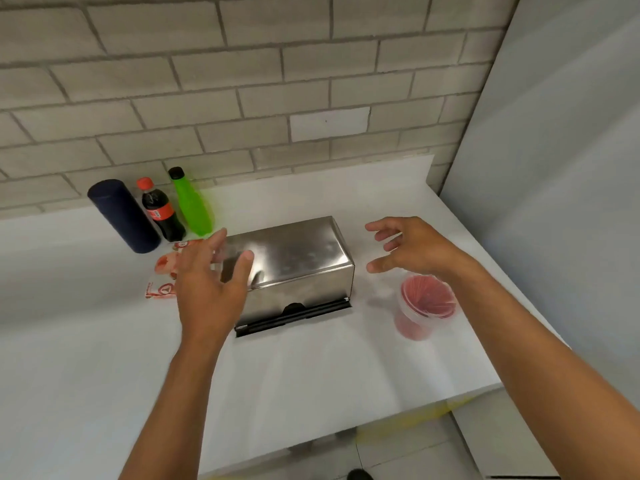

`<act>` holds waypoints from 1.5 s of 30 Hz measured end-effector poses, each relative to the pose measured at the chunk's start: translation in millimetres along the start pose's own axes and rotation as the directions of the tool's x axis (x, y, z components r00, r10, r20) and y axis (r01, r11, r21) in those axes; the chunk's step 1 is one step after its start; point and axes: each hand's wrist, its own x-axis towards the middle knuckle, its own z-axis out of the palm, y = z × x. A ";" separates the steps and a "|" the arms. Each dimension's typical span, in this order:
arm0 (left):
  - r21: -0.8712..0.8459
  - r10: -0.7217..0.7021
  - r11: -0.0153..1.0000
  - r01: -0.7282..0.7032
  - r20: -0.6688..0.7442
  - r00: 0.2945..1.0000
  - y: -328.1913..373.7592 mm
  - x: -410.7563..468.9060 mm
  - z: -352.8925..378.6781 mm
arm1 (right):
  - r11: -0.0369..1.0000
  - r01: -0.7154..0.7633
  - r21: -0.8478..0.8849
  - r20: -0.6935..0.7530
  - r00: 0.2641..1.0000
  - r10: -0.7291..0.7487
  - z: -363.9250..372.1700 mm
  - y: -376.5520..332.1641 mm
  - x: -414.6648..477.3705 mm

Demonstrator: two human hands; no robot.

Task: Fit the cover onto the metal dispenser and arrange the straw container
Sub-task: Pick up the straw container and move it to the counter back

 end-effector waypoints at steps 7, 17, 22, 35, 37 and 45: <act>-0.277 0.213 0.950 -0.146 0.229 0.950 48.1 -57.7 52.2 | 0.994 -0.009 0.111 -0.239 0.970 0.035 -36.6 69.2 -70.8; -0.191 0.013 0.964 0.187 0.734 0.680 19.3 -119.8 152.9 | 0.923 -0.210 0.323 -0.195 0.939 0.282 -0.6 151.6 -131.0; -0.151 -0.021 0.964 0.219 0.778 0.627 18.5 -130.2 188.5 | 0.925 -0.202 0.322 -0.210 0.937 0.278 25.5 168.1 -116.4; -0.249 -0.020 0.942 0.227 0.631 0.775 33.3 -134.9 243.3 | 0.952 -0.057 0.301 -0.114 0.989 0.096 4.5 190.5 -44.1; -0.245 -0.040 0.943 0.226 0.591 0.806 38.7 -129.6 254.3 | 0.962 -0.050 0.268 -0.081 0.994 0.074 -7.0 191.7 -28.0; -0.279 -0.126 0.921 0.272 0.446 0.886 51.1 -94.9 309.2 | 0.971 0.021 0.236 0.025 0.999 -0.028 -47.6 194.3 56.7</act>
